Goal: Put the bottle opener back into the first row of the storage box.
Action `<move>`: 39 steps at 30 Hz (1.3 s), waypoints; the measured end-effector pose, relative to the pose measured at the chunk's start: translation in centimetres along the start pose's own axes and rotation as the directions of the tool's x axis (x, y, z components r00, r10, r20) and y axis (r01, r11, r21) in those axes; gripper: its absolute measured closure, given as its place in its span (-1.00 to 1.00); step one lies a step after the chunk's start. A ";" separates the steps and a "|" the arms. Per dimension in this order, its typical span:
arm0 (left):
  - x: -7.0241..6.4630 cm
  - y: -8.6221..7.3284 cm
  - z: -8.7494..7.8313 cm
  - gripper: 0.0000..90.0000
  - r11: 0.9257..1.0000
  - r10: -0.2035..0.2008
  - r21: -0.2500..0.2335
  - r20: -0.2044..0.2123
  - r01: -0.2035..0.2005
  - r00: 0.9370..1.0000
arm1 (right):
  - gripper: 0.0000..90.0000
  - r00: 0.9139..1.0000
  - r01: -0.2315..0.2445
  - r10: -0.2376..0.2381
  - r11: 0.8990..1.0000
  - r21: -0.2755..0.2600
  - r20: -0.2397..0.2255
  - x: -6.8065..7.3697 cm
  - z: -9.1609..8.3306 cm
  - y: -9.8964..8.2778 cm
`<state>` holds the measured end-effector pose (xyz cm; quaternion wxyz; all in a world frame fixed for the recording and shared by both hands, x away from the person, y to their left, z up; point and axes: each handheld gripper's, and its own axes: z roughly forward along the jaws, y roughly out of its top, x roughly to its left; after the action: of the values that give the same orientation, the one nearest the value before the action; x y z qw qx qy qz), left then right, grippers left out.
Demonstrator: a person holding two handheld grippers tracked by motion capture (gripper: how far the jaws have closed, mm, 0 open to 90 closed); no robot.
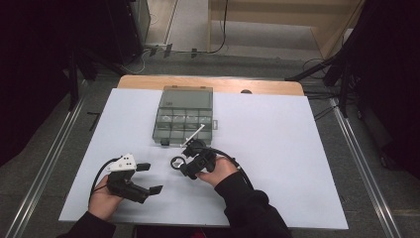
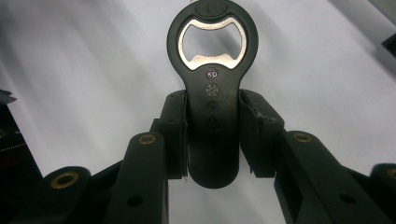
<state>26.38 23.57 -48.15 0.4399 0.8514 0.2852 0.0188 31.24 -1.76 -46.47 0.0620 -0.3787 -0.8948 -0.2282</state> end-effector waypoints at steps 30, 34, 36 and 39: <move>0.0 0.0 0.0 -0.90 1.000 -0.002 0.004 0.001 0.002 1.000 | 0.47 0.990 0.123 -0.124 0.992 -0.028 -0.063 -4.6 -3.6 -1.1; 0.0 0.0 0.0 -0.90 1.000 -0.003 0.004 0.000 0.003 1.000 | 0.47 0.990 0.126 -0.128 0.992 -0.026 -0.057 -5.1 -4.3 -1.2; 0.0 0.0 0.0 -0.90 1.000 -0.004 0.004 0.001 0.004 1.000 | 0.47 0.991 0.121 -0.123 0.992 -0.029 -0.058 -5.4 -4.6 -1.2; 0.0 0.0 0.0 -0.90 1.000 -0.003 0.005 0.001 0.003 1.000 | 0.47 0.992 0.111 -0.113 0.993 -0.032 -0.056 -5.8 -5.1 -1.2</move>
<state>26.42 23.53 -48.16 0.4378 0.8521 0.2862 0.0171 34.14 -8.59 -43.98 0.0694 -0.3220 -0.9090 -0.2553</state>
